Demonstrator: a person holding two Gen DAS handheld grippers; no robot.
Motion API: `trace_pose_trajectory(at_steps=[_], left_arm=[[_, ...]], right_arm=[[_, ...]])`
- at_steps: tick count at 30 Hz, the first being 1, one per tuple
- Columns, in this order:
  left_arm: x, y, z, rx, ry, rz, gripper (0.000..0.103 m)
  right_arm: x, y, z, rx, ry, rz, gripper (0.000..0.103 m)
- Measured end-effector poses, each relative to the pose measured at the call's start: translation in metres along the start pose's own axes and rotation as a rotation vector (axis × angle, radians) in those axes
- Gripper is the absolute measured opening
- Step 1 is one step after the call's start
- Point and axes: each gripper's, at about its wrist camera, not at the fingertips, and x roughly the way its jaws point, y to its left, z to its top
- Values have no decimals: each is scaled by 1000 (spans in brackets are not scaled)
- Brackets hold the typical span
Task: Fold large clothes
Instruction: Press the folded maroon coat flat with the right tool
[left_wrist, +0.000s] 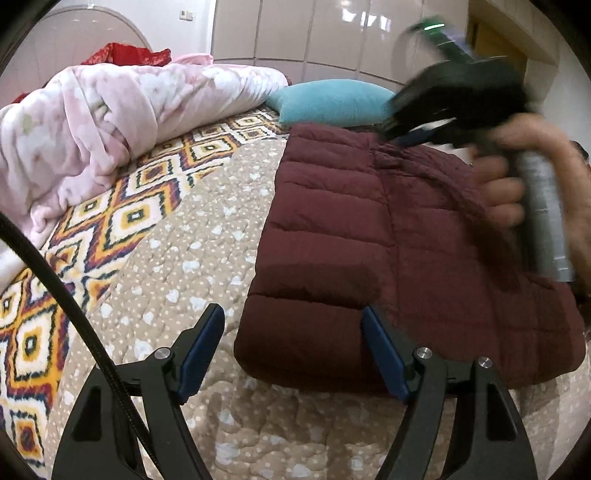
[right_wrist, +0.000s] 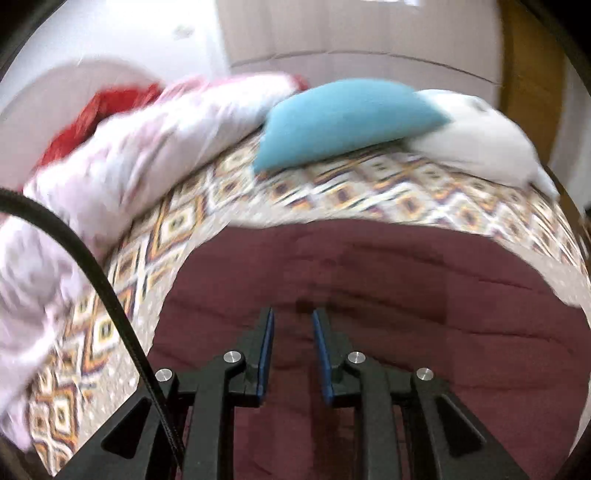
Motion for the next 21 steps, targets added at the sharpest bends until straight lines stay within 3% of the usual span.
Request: trace_pose_trajectory(at_steps=[2, 5, 7, 10, 14, 17, 21], left_arm=[[2, 1, 0, 1, 0, -8, 76], [7, 6, 1, -11, 7, -24, 76], [9, 7, 2, -15, 8, -29, 76], [10, 6, 1, -9, 5, -20, 76], [9, 4, 0, 0, -1, -8, 76], [9, 4, 0, -1, -2, -4, 76], [9, 4, -1, 0, -2, -4, 76]], right_arm=[[36, 9, -2, -1, 70, -42, 23], [66, 14, -2, -16, 69, -115, 23], [69, 12, 2, -2, 62, -126, 25], [51, -1, 5, 49, 52, -72, 25], [-8, -43, 0, 153, -55, 17, 37], [-28, -93, -14, 265, -61, 51, 38], [-31, -170, -51, 394, 6, -53, 38]])
